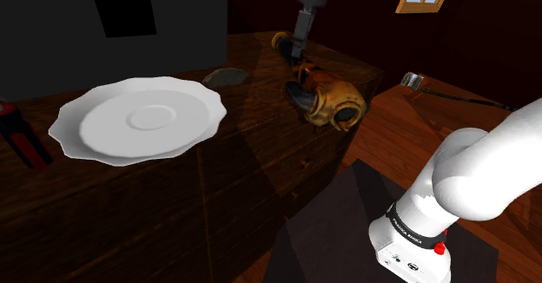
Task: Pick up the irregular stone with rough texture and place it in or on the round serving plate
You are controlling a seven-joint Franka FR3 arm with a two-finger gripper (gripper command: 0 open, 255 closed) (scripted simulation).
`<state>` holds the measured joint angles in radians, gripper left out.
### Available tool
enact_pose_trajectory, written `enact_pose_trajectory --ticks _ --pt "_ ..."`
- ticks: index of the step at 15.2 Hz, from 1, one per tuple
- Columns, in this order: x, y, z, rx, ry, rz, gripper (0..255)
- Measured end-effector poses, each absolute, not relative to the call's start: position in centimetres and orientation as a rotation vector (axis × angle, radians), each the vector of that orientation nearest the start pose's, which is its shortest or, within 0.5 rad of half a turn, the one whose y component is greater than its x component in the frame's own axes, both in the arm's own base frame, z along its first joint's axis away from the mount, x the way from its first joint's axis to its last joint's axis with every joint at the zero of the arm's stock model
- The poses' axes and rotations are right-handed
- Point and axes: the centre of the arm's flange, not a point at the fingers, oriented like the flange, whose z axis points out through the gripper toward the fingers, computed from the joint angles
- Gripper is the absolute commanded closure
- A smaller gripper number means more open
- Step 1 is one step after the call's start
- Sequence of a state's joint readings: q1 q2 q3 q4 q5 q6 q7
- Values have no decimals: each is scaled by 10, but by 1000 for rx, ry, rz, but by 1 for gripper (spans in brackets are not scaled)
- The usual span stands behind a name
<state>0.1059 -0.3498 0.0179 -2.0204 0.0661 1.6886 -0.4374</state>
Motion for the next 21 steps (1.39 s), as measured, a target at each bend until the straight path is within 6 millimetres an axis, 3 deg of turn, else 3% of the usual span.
enact_pose_trajectory --ticks 5,13,16,21 --pt "502 106 587 -2829 -1204 4 0" --pt "562 200 559 -2519 -1734 75 0" --pt "569 220 549 -2444 -1832 90 0" --pt "566 223 523 -2432 -1847 92 0"
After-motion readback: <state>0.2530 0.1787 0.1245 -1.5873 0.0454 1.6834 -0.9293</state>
